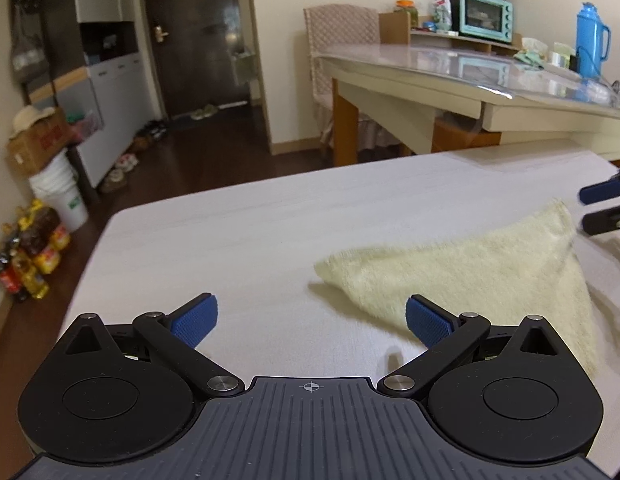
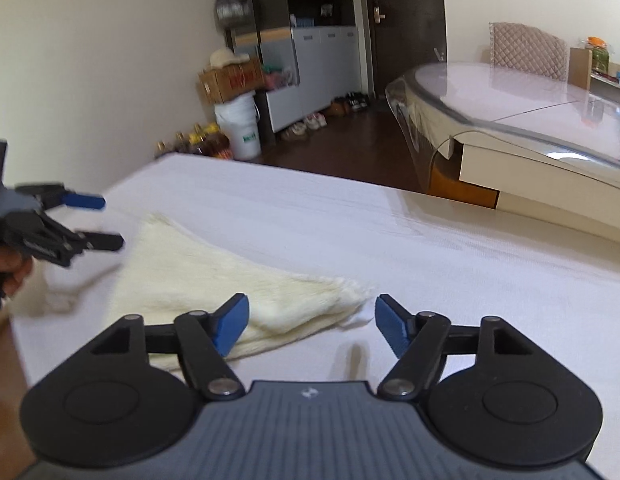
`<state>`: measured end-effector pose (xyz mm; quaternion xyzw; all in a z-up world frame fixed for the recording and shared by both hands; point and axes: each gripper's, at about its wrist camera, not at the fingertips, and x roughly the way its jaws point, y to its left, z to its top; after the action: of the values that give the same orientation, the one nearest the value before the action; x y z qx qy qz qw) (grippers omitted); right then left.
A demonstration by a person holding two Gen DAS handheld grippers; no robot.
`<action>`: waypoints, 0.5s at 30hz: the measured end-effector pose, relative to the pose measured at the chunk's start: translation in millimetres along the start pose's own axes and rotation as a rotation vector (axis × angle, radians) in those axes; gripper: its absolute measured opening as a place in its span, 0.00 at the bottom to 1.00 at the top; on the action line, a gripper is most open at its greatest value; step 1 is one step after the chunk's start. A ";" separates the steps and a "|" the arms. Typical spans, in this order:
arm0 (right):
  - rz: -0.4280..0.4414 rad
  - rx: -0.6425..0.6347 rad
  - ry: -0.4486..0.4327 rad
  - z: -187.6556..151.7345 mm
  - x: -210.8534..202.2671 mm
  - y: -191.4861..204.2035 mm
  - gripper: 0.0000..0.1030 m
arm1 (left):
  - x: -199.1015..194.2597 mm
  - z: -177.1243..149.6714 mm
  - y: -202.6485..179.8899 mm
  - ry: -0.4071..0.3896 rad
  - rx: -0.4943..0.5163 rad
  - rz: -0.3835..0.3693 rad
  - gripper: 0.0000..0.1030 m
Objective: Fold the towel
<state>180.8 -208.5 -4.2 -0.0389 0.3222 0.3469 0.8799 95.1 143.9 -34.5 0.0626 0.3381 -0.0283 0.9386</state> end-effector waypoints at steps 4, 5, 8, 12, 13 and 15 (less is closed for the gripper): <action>0.026 0.018 0.001 -16.9 -22.5 18.7 0.84 | -23.5 -16.0 -26.8 0.014 0.048 -0.018 1.00; 0.030 0.022 0.004 -19.9 -25.6 22.2 0.85 | -28.3 -20.1 -35.2 0.017 0.070 -0.025 1.00; 0.043 0.045 0.004 -31.6 -37.8 32.7 0.88 | -40.9 -30.7 -54.1 0.009 0.079 -0.055 1.00; 0.034 0.056 0.000 -42.0 -50.8 42.9 0.89 | -51.6 -38.2 -72.1 -0.003 0.057 -0.111 1.00; 0.031 0.062 -0.006 -43.9 -54.4 44.1 0.90 | -53.4 -39.5 -75.6 -0.006 0.056 -0.116 1.00; 0.018 0.080 -0.016 -47.5 -59.2 44.9 0.91 | -55.0 -41.0 -78.3 -0.004 0.046 -0.113 1.00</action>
<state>93.9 -223.1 0.4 0.0019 0.3293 0.3419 0.8801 19.4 72.5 -38.4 0.0647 0.3384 -0.0892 0.9345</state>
